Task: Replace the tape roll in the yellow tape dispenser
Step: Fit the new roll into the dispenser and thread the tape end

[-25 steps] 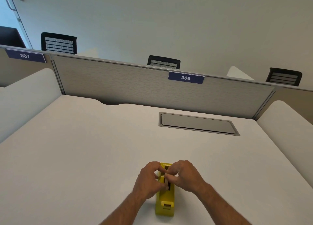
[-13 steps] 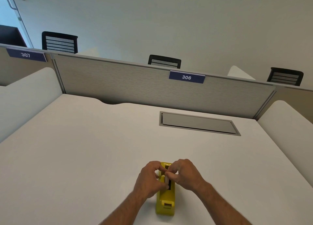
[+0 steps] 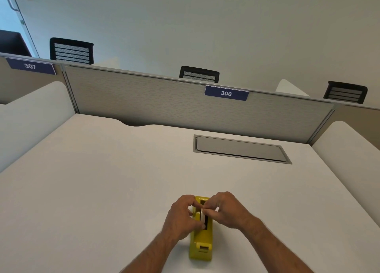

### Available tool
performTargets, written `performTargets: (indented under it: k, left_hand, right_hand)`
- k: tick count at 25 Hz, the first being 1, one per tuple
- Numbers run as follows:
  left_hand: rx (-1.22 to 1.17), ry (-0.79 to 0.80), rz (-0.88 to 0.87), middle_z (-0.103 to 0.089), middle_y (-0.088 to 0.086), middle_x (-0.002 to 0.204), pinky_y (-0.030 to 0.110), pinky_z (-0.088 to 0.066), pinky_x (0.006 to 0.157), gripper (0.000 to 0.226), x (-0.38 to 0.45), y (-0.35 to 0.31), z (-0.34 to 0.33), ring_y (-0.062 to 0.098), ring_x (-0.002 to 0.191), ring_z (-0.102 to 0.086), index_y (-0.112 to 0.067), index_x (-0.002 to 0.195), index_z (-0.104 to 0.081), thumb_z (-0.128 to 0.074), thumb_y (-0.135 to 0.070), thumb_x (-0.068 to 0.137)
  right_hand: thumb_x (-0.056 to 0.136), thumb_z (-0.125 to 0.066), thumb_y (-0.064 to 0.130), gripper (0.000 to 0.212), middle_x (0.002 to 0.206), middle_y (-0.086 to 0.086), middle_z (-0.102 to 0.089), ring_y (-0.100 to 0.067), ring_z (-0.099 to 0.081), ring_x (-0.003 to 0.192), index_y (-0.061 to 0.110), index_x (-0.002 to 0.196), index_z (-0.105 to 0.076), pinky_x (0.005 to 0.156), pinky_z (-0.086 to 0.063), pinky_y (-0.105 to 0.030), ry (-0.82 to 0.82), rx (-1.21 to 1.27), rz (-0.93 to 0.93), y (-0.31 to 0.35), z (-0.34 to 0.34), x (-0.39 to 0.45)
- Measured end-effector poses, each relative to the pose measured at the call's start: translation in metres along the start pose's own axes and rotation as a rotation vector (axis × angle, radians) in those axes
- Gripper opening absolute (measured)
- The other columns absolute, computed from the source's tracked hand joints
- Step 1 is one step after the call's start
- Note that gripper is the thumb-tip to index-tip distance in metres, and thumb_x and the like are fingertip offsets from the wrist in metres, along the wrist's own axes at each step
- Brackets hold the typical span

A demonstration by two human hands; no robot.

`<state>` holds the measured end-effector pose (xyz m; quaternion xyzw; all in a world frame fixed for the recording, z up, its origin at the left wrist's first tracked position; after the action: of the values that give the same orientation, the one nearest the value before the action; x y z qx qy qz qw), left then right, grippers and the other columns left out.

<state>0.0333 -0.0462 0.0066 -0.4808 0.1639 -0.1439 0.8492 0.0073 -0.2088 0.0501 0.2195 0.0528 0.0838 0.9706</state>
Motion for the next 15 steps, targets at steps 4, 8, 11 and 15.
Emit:
performTargets:
  k: [4,8,11,15]
  left_hand:
    - [-0.010,0.004,0.005,-0.053,-0.016,0.127,0.013,-0.050,0.069,0.048,-0.0010,-0.0008,0.0005,0.013,0.097,-0.062,-0.038,0.091,-0.066,-0.094,-0.027,0.053]
    - [-0.027,0.007,0.002,-0.054,-0.017,0.125,0.010,-0.046,0.065,0.049,-0.0021,-0.0015,0.0023,0.011,0.093,-0.061,-0.040,0.088,-0.064,-0.094,-0.025,0.051]
    - [-0.028,0.008,-0.001,-0.053,-0.018,0.122,0.011,-0.047,0.066,0.049,-0.0027,-0.0017,0.0024,0.011,0.094,-0.061,-0.040,0.088,-0.064,-0.094,-0.024,0.052]
    - [-0.029,0.005,-0.008,-0.055,-0.017,0.122,0.012,-0.049,0.068,0.048,-0.0019,-0.0015,0.0022,0.012,0.095,-0.061,-0.041,0.085,-0.063,-0.094,-0.025,0.051]
  right_hand:
    - [0.095,-0.062,0.038,0.023,0.088,0.002,-0.077,-0.012,-0.061,0.080,0.022,0.096,-0.079,0.076,-0.052,-0.034,0.025,-0.054,0.031,0.0020,0.0026,0.0023]
    - [0.099,-0.056,0.036,0.026,0.087,-0.001,-0.075,-0.017,-0.059,0.083,0.020,0.096,-0.077,0.077,-0.050,-0.036,0.020,-0.119,0.052,0.0041,0.0011,0.0023]
    - [0.100,-0.055,0.035,0.027,0.088,-0.004,-0.074,-0.019,-0.061,0.083,0.018,0.097,-0.076,0.078,-0.051,-0.036,0.032,-0.124,0.034,0.0039,0.0015,0.0033]
    - [0.097,-0.059,0.032,0.020,0.092,0.000,-0.076,-0.019,-0.060,0.088,0.021,0.100,-0.077,0.079,-0.051,-0.038,0.071,-0.107,0.045,0.0020,0.0043,0.0015]
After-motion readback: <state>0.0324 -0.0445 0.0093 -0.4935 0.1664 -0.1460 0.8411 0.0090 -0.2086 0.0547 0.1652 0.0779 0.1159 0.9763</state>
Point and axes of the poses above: each hand's wrist, its own x-axis towards the middle knuckle, its own z-axis out of the back of the hand, y = z × x, the point moved 3 cm from there along x, towards the middle knuckle
